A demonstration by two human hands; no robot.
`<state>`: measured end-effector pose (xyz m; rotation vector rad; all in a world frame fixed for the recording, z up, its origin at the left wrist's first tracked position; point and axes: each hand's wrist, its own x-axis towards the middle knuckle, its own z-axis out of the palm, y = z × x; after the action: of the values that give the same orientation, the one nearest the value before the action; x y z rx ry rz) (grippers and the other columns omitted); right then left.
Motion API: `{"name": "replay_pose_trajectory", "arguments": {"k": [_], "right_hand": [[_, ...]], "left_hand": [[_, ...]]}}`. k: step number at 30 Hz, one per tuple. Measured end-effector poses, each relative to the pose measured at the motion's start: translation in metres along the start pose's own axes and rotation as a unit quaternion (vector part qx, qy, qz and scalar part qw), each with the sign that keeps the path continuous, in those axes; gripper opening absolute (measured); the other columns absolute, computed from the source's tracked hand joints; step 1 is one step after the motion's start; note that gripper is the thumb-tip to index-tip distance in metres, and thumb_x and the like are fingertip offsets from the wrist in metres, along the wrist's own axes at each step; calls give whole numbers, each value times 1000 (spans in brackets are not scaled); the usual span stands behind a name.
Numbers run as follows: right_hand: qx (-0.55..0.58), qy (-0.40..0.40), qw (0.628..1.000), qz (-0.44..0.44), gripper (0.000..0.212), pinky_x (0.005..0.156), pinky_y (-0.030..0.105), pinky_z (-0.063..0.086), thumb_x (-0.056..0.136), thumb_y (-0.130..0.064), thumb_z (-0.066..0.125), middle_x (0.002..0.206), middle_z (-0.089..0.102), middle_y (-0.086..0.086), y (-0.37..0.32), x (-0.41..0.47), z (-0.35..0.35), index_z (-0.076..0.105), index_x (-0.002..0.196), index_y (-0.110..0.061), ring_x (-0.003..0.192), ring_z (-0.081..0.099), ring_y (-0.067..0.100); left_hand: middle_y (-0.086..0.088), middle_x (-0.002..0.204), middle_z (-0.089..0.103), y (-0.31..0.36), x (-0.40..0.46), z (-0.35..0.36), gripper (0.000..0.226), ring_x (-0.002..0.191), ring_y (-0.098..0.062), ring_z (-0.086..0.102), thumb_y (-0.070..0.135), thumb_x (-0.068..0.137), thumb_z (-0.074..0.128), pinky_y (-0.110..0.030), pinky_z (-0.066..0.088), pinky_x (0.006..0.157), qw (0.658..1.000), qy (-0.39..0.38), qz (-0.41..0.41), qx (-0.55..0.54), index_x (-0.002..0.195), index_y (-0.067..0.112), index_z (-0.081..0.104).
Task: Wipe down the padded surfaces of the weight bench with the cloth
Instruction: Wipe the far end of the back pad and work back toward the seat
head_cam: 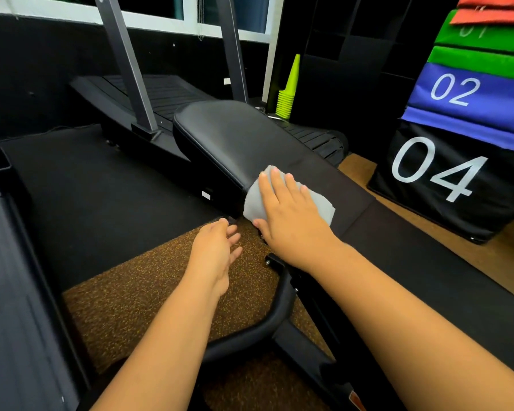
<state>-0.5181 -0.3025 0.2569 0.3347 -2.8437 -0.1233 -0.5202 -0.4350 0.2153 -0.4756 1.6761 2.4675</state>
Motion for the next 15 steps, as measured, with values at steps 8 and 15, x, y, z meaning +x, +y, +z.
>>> {"name": "replay_pose_trajectory", "arguments": {"k": [8, 15], "right_hand": [[-56, 13, 998, 26, 80, 112, 56, 30, 93, -30, 54, 158, 17, 23, 3, -40, 10, 10, 153, -3, 142, 24, 45], [-24, 9, 999, 47, 75, 117, 54, 17, 100, -40, 41, 160, 5, 19, -25, 32, 0, 0, 153, -6, 146, 10, 42]], "left_hand": [[-5, 124, 62, 1, 1, -3, 38, 109, -16, 60, 27, 104, 40, -32, 50, 89, 999, -19, -11, 42, 136, 9, 51], [-4, 115, 65, 3, -1, -4, 38, 105, -16, 62, 29, 103, 41, -30, 50, 78, 999, -14, -18, 33, 133, 10, 54]]}}
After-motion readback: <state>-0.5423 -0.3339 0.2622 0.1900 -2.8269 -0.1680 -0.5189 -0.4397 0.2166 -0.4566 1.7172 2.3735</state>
